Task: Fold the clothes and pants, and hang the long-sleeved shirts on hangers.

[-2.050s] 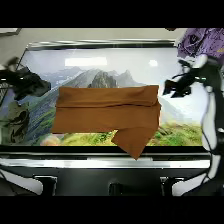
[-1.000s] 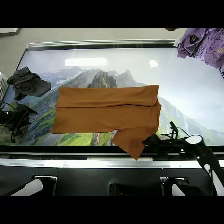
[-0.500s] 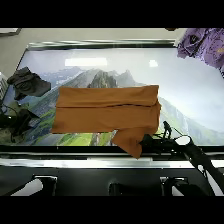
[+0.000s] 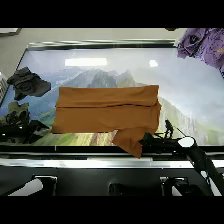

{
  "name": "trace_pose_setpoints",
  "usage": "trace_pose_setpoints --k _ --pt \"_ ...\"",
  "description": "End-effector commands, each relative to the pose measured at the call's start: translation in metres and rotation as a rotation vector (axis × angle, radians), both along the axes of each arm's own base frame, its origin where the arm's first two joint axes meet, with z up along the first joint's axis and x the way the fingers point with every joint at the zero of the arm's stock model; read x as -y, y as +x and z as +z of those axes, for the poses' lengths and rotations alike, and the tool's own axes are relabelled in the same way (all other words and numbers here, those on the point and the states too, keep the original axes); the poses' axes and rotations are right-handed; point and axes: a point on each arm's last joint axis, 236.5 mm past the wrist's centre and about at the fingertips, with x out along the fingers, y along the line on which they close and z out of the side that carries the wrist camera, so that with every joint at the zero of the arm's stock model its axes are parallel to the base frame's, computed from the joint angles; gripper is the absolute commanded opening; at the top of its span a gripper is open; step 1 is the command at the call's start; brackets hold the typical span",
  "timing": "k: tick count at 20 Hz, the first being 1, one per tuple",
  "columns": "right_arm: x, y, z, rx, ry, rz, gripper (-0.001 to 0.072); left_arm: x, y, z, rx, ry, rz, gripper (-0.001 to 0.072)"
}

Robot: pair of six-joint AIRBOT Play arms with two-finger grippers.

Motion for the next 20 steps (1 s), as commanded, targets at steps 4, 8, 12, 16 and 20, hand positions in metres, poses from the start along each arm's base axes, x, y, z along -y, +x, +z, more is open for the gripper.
trace_pose_setpoints --k 4,8,12,16,20 --pt "-0.004 -0.005 0.004 -0.013 0.018 0.016 0.0026 0.023 0.02 -0.013 0.035 -0.098 0.004 0.0604" --pt "-0.005 -0.006 0.004 -0.015 0.019 0.017 0.0026 0.036 0.02 -0.03 -0.005 -0.108 -0.029 0.059" --pt "-0.001 0.008 0.015 0.036 -0.009 0.038 0.0026 0.036 0.028 -0.027 0.015 -0.109 -0.018 0.0014" --pt "0.005 0.026 0.039 0.087 -0.061 0.082 0.0025 0.033 0.038 0.005 0.065 -0.101 -0.052 0.0015" --pt "0.01 0.014 0.07 0.034 -0.081 0.062 0.0024 0.02 0.024 0.049 0.076 0.017 0.003 0.0015"
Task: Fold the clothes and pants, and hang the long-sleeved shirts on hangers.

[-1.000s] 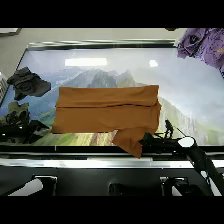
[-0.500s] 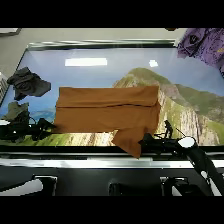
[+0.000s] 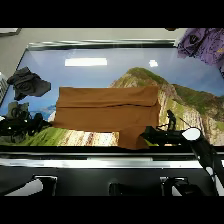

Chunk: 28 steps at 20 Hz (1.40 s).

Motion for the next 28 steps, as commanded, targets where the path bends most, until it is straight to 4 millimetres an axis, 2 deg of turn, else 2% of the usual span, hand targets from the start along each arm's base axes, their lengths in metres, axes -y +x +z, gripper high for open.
trace_pose_setpoints --k 1,3,5,7,8,10,13,15,18,23,25,28 --pt "0.011 -0.019 0.025 -0.056 -0.049 -0.036 0.0024 -0.005 -0.017 0.037 0.003 0.079 0.022 0.0015" --pt "0.022 -0.042 0.036 -0.067 -0.105 -0.043 0.0024 -0.005 -0.039 0.052 -0.015 0.129 -0.002 0.0015" --pt "0.031 -0.074 0.046 -0.09 -0.151 -0.029 0.0024 -0.006 -0.059 0.065 -0.038 0.176 -0.011 0.0015" --pt "0.037 -0.097 0.055 -0.086 -0.181 -0.027 0.0024 -0.006 -0.064 0.077 -0.002 0.205 -0.015 0.0015" --pt "0.041 -0.1 0.058 -0.069 -0.199 -0.027 0.0024 -0.007 -0.062 0.08 0.015 0.214 -0.008 0.0015" --pt "0.049 -0.092 0.064 -0.035 -0.24 -0.03 0.0023 -0.007 -0.055 0.079 0.035 0.214 -0.008 0.0014" --pt "0.054 -0.056 0.069 0.017 -0.284 0.024 0.0024 -0.008 -0.038 0.072 0.074 0.241 -0.025 0.0014" --pt "0.055 -0.021 0.066 0.039 -0.306 0.074 0.0024 -0.008 -0.021 0.064 0.092 0.255 -0.027 0.0014" --pt "0.057 0.039 0.051 0.059 -0.334 0.123 0.0024 -0.005 0.012 0.053 0.127 0.282 -0.071 0.0014" --pt "0.073 0.117 0.021 0.052 -0.419 0.147 0.0024 0.002 0.082 0.035 0.166 0.308 -0.135 0.0014" --pt "0.076 0.143 0.015 0.069 -0.436 0.136 0.0025 0.003 0.104 0.023 0.152 0.302 -0.151 0.0014" --pt "0.077 0.165 0.0 0.062 -0.437 0.129 0.0025 0.005 0.127 0.0 0.121 0.289 -0.172 0.0014"
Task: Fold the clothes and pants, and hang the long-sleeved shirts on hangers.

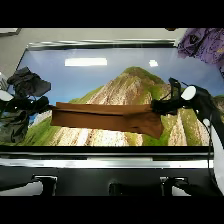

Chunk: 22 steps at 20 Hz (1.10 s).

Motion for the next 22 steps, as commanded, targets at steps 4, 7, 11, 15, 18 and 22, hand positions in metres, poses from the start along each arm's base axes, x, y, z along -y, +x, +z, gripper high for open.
trace_pose_setpoints --k 4,7,11,15,18,22 --pt "0.005 0.041 -0.045 -0.005 -0.019 -0.023 0.0026 0.01 0.038 -0.044 -0.051 -0.008 -0.039 0.0016" --pt "0.004 0.035 -0.058 -0.056 -0.013 -0.031 0.0151 0.016 0.043 -0.045 -0.045 -0.021 -0.037 0.0235" --pt "0.037 0.025 -0.018 -0.096 0.007 -0.033 0.0633 0.006 0.052 -0.017 -0.03 -0.043 0.026 0.0615" --pt "0.101 0.008 0.004 -0.075 0.166 -0.11 0.0685 0.0 0.046 0.012 -0.026 -0.03 -0.003 0.0615" --pt "0.115 -0.006 -0.011 -0.063 0.342 -0.162 0.0689 0.003 0.041 0.016 -0.034 -0.027 -0.017 0.0615" --pt "0.089 -0.021 -0.052 -0.105 0.494 -0.158 0.0694 0.007 0.041 0.016 -0.039 -0.03 -0.021 0.0615"
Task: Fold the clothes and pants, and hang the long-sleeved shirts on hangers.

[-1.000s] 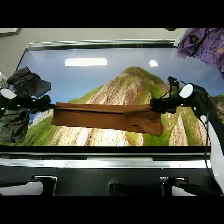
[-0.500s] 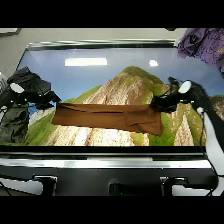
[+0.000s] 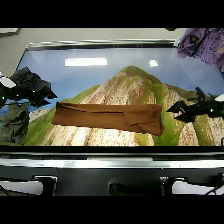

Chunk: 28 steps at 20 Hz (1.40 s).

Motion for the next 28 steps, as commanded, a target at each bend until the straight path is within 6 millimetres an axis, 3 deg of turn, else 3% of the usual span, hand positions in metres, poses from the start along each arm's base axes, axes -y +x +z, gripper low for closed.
trace_pose_setpoints --k 1,6,10,12,14,16,17,18,19,21,23,28 --pt "-0.02 -0.006 -0.021 0.026 0.176 -0.017 0.0694 0.003 -0.002 0.002 -0.008 -0.002 -0.005 0.0615" --pt "-0.036 -0.001 -0.04 0.028 0.269 -0.047 0.0693 0.003 -0.002 0.002 -0.009 -0.003 -0.002 0.0615" --pt "-0.073 0.005 -0.046 0.03 0.231 0.034 0.0665 0.003 -0.002 0.002 -0.012 -0.006 0.004 0.0615" --pt "-0.091 0.007 -0.047 0.035 0.216 0.073 0.0467 0.003 -0.002 0.002 -0.015 -0.008 0.012 0.0615" --pt "-0.097 0.011 -0.038 0.059 0.197 0.104 0.0027 0.007 -0.003 0.004 -0.017 -0.027 0.011 0.0611" --pt "-0.084 0.021 -0.021 0.078 0.12 0.083 0.0027 0.017 -0.001 0.007 -0.01 -0.062 0.009 0.0589" --pt "-0.072 0.024 -0.01 0.079 0.053 0.075 0.0026 0.026 0.0 0.009 -0.008 -0.078 -0.001 0.0484" --pt "-0.06 0.025 0.001 0.074 -0.007 0.07 0.0026 0.038 0.0 0.009 -0.009 -0.092 -0.019 0.0136" --pt "-0.049 0.026 0.014 0.069 -0.065 0.063 0.0026 0.052 0.001 0.008 -0.006 -0.096 -0.048 0.0016" --pt "-0.037 0.027 0.043 0.074 -0.126 0.048 0.0026 0.088 0.005 0.005 0.014 -0.101 -0.101 0.0017" --pt "-0.035 0.03 0.073 0.104 -0.14 0.032 0.0026 0.142 0.006 0.0 0.032 -0.137 -0.168 0.0017" --pt "-0.025 0.022 0.126 0.125 -0.205 0.021 0.0026 0.311 -0.013 -0.015 0.072 -0.316 -0.269 0.0016"
